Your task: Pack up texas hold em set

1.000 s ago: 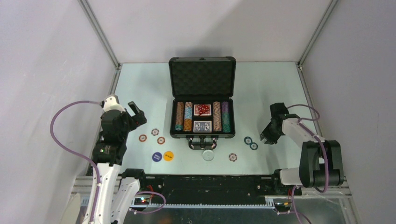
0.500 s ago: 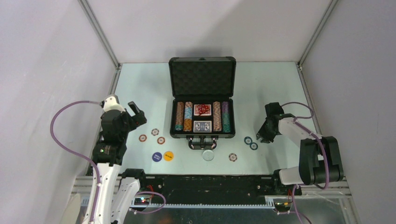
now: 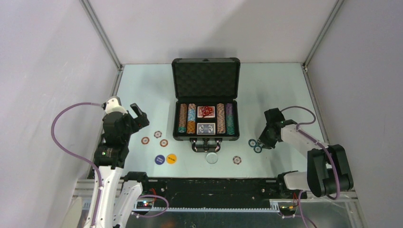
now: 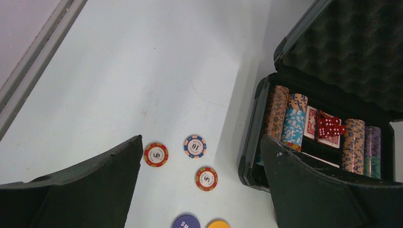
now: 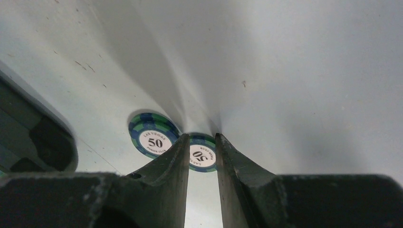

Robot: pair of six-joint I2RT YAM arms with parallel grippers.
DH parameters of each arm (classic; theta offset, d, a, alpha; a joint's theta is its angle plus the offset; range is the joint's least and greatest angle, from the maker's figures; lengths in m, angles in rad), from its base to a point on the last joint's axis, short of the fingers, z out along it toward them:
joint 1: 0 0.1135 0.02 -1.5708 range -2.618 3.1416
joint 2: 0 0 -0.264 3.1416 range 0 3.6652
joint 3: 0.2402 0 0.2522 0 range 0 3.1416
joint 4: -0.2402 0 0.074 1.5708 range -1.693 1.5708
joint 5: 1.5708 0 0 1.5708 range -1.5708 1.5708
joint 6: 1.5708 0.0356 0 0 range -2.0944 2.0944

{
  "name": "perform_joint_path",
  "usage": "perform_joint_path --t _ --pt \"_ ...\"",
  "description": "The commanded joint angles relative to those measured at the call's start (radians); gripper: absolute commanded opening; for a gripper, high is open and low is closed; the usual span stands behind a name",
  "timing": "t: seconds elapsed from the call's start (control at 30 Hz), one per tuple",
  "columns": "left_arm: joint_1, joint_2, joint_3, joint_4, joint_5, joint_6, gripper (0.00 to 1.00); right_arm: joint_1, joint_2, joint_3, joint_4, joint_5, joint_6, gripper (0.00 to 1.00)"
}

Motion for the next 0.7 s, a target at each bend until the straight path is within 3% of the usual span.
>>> perform_joint_path --t 0.0,0.27,0.67 --pt "0.007 -0.006 0.001 0.021 -0.006 0.019 0.98 0.013 -0.024 -0.053 -0.081 0.049 0.017 0.32" --pt "0.007 -0.004 0.001 0.021 -0.003 0.019 0.98 0.068 -0.06 -0.087 -0.084 0.033 0.056 0.32" --pt "0.007 0.001 0.002 0.021 -0.002 0.019 0.98 0.253 -0.069 -0.09 -0.092 0.029 0.168 0.32"
